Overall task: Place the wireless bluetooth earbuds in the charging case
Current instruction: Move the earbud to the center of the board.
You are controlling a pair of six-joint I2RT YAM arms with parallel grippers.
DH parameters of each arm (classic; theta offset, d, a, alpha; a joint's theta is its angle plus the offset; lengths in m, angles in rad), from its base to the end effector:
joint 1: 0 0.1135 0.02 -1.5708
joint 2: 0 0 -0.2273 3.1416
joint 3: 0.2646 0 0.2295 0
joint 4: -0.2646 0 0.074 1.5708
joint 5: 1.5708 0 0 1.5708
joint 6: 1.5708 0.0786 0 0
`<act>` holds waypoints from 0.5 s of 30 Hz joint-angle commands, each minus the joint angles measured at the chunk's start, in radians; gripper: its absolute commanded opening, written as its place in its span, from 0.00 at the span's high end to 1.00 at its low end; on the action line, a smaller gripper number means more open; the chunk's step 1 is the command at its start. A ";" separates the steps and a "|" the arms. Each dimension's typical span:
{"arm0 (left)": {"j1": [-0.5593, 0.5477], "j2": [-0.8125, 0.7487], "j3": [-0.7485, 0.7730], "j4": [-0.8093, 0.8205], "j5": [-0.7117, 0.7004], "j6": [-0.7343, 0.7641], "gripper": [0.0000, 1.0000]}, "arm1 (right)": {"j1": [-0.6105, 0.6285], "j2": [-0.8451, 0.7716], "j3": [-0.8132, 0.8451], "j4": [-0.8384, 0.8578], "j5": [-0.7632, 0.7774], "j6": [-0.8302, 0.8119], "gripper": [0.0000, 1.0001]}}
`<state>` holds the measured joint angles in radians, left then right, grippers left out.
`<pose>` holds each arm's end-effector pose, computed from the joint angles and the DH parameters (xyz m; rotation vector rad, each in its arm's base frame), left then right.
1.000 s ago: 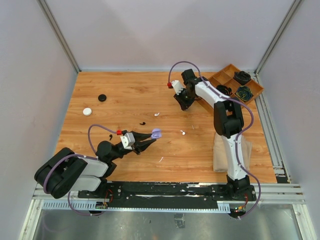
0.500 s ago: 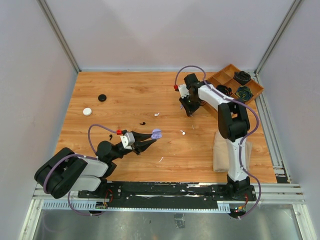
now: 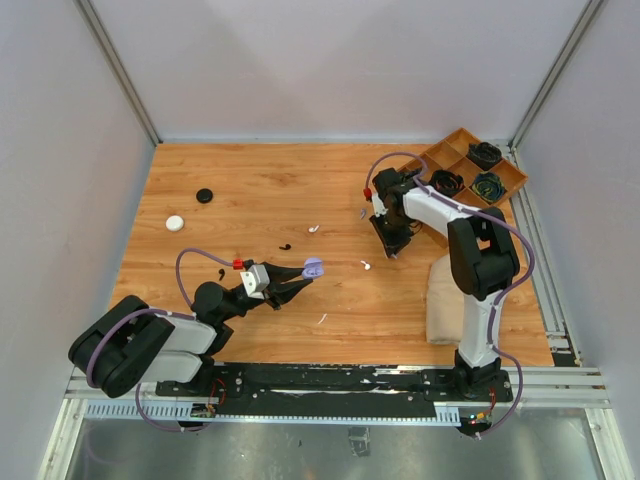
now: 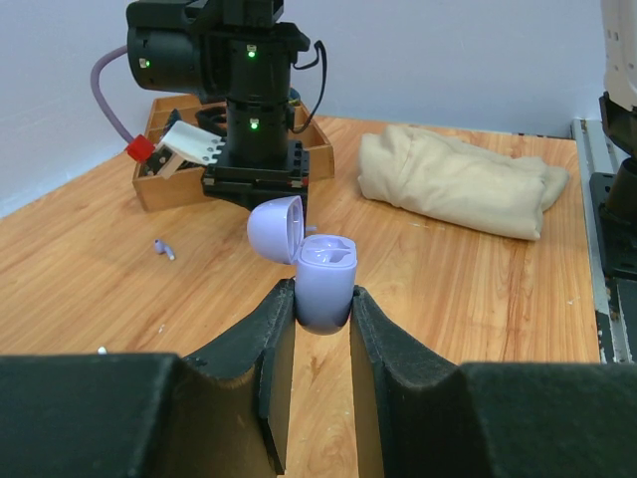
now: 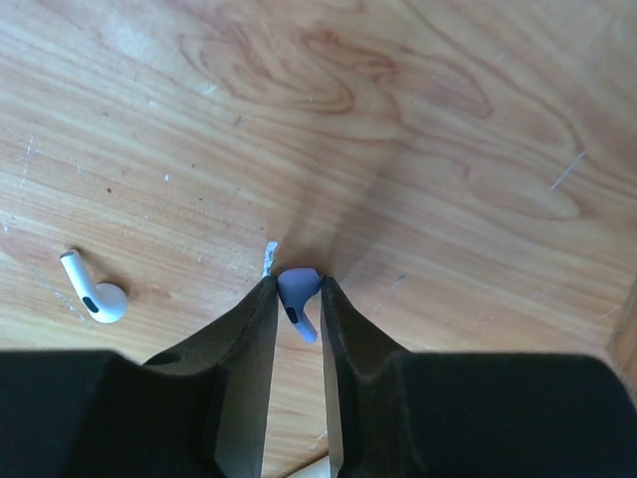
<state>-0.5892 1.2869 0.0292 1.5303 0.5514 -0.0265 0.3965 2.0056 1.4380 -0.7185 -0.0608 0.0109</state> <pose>0.1579 -0.1550 0.1774 0.8301 1.1190 -0.8733 0.3465 0.1502 0.1049 -0.5622 2.8147 0.1687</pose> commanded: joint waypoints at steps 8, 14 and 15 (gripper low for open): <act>0.009 -0.013 0.009 0.221 0.001 0.005 1.00 | 0.030 -0.004 -0.028 -0.082 0.047 0.088 0.69; 0.009 -0.016 0.009 0.222 0.004 0.003 1.00 | 0.030 -0.013 0.046 -0.149 0.041 0.030 0.64; 0.009 -0.017 0.009 0.221 0.004 0.003 1.00 | 0.030 -0.011 0.059 -0.159 0.034 0.009 0.63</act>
<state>-0.5892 1.2846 0.0292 1.5303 0.5514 -0.0269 0.4110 1.9919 1.4361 -0.7994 -0.0345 0.0719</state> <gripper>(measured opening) 0.293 0.354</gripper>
